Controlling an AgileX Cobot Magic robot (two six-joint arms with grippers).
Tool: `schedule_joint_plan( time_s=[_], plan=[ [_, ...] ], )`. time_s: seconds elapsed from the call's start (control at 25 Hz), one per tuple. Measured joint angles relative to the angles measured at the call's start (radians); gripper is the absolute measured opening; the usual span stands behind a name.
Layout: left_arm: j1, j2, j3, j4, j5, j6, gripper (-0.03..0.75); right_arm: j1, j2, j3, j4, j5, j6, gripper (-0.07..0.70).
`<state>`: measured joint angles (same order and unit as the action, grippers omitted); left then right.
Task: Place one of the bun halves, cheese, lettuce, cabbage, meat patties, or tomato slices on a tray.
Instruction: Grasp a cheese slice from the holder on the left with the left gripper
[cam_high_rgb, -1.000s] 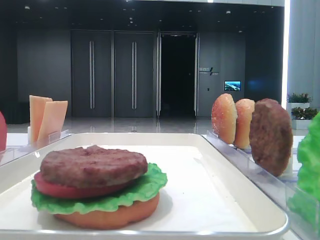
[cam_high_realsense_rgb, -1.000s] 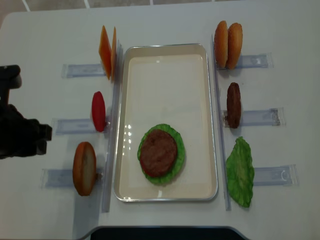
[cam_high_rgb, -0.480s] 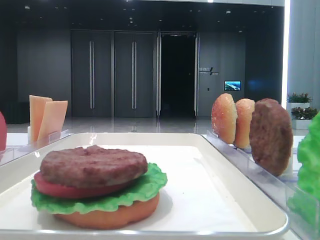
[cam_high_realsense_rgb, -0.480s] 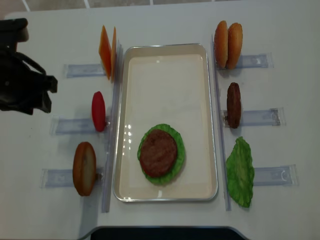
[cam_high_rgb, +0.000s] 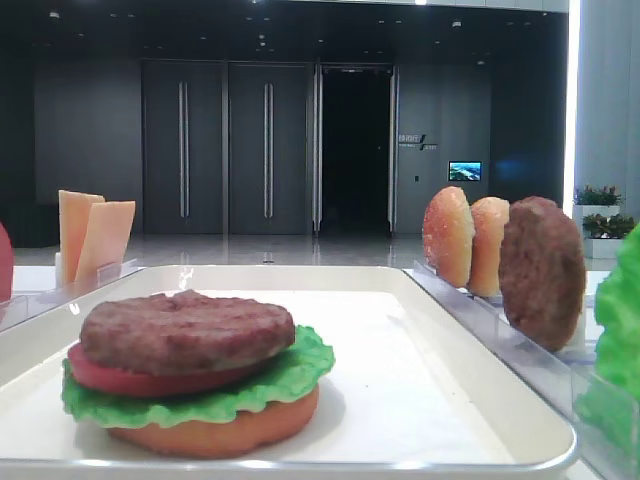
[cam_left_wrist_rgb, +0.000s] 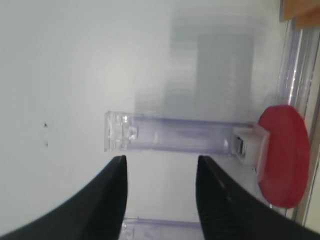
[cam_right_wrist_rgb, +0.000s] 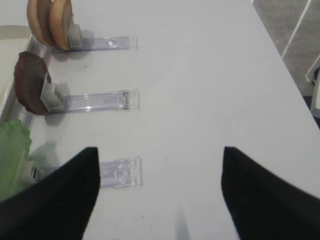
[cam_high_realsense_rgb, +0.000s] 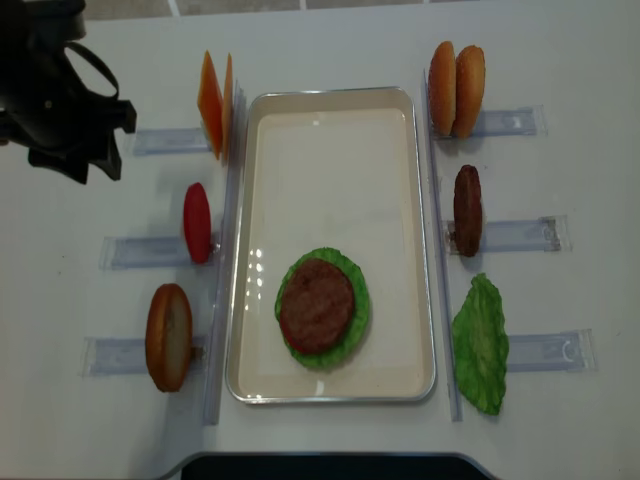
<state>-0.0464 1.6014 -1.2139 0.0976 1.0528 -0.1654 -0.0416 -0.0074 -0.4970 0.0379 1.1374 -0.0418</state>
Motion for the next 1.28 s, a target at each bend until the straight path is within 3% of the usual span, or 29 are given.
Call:
schedule_joint_plan(
  time_s=[0.72,1.28],
  plan=[
    [0.000,0.258,-0.348,0.000,0.033,-0.042,0.344,0.000,0.000,0.000,0.000,0.000,0.000,0.515],
    [0.000,0.367,-0.448,-0.003,0.037,-0.051,0.344,0.000,0.000,0.000,0.000,0.000,0.000,0.515]
  ],
)
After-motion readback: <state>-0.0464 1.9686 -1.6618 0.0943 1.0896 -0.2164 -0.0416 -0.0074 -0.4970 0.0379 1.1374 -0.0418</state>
